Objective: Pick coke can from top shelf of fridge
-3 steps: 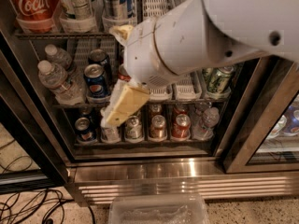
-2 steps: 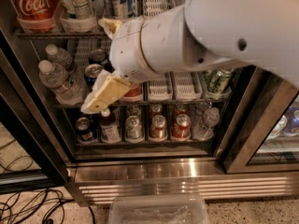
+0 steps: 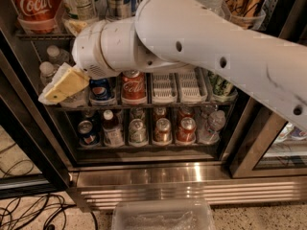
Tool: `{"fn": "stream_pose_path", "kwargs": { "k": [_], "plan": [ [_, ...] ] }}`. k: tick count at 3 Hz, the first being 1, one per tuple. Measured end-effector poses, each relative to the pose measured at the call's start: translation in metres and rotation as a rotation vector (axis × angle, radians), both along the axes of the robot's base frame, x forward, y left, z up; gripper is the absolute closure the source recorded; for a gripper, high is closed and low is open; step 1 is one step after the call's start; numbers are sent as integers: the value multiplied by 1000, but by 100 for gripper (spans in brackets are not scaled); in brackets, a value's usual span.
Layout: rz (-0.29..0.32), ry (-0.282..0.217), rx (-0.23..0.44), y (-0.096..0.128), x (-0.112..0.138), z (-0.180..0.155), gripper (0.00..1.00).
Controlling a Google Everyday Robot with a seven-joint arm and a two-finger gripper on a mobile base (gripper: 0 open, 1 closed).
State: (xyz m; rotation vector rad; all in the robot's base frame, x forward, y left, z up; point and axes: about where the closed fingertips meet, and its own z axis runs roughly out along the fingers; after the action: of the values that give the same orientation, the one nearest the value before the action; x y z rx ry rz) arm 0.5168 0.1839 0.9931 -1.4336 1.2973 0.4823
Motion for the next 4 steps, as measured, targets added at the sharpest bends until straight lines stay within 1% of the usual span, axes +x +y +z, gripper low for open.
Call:
{"fn": "stream_pose_path", "kwargs": {
  "k": [1,2,3,4],
  "plan": [
    [0,0,0,0,0,0,0],
    [-1,-15,16,10,-15,-1,0],
    [-55,-31,66,26,-42,1,0],
    [-141,-39,148,50,-56,15,0]
  ]
}}
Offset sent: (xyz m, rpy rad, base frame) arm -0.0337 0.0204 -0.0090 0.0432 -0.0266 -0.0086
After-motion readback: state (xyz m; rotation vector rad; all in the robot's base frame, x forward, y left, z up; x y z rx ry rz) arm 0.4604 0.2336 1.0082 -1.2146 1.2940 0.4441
